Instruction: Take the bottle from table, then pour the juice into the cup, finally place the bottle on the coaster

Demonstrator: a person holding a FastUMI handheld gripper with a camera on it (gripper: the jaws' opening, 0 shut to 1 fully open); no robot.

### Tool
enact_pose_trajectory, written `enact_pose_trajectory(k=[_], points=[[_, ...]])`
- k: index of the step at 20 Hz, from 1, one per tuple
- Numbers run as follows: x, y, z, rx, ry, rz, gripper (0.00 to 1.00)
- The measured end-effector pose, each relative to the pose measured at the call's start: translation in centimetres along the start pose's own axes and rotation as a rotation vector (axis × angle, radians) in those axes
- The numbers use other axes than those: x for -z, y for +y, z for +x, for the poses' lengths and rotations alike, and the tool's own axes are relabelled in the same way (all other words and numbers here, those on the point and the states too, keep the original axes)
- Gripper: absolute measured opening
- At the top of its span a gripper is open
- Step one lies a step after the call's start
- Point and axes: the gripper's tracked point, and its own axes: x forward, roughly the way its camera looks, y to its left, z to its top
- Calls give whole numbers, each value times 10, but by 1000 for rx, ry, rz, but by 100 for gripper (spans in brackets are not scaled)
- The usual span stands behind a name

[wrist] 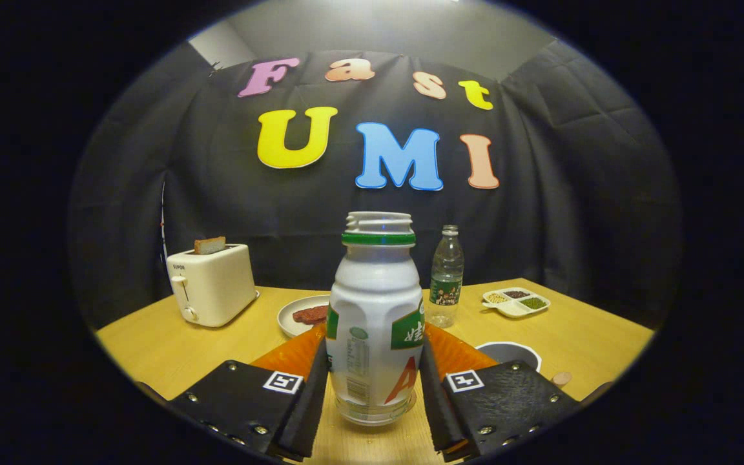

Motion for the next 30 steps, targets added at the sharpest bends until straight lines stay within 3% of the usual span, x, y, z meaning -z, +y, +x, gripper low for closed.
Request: enact_pose_trajectory(k=[6,26,29,30], points=[[4,16,14,-37,-14,-7,66],[38,-7,48,-11,11,-19,66],[36,-7,50,-17,2,14,74],[37,-4,50,-27,-4,31,85]])
